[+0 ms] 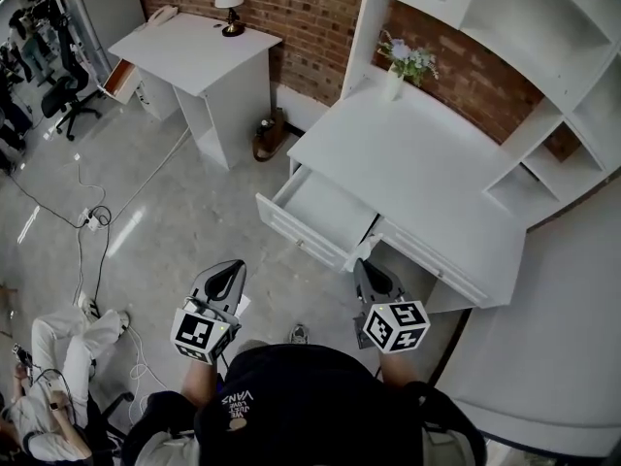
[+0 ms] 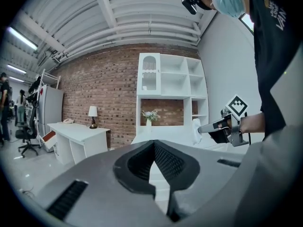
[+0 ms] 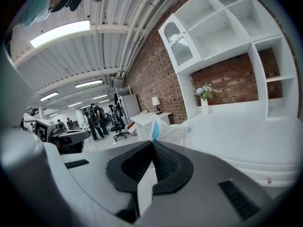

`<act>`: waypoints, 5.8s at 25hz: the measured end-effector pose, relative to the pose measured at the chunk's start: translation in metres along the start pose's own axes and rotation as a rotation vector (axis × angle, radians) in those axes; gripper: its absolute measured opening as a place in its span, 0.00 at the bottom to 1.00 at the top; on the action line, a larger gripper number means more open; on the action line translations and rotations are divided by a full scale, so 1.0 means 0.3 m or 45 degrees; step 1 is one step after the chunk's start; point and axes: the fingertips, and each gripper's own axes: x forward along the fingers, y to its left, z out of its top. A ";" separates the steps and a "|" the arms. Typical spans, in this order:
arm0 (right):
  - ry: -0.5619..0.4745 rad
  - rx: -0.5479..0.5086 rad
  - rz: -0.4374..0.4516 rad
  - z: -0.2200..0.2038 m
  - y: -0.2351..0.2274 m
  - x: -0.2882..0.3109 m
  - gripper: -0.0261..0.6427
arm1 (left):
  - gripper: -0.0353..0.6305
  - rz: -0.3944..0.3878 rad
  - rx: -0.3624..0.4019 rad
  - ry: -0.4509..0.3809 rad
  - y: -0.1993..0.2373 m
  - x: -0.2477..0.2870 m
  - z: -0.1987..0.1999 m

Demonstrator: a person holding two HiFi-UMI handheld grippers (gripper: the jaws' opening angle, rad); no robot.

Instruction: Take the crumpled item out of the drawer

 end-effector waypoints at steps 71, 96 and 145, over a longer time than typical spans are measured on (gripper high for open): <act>1.175 -0.605 -0.055 -0.676 -0.400 1.388 0.04 | 0.06 -0.226 -0.032 0.214 0.859 0.673 -0.194; 1.257 -0.617 -0.015 -0.823 -0.429 1.533 0.04 | 0.06 -0.222 -0.041 0.340 0.896 0.646 -0.285; 0.239 -0.290 -0.200 -0.003 -0.103 0.784 0.04 | 0.06 -0.194 0.060 0.088 0.519 0.564 -0.005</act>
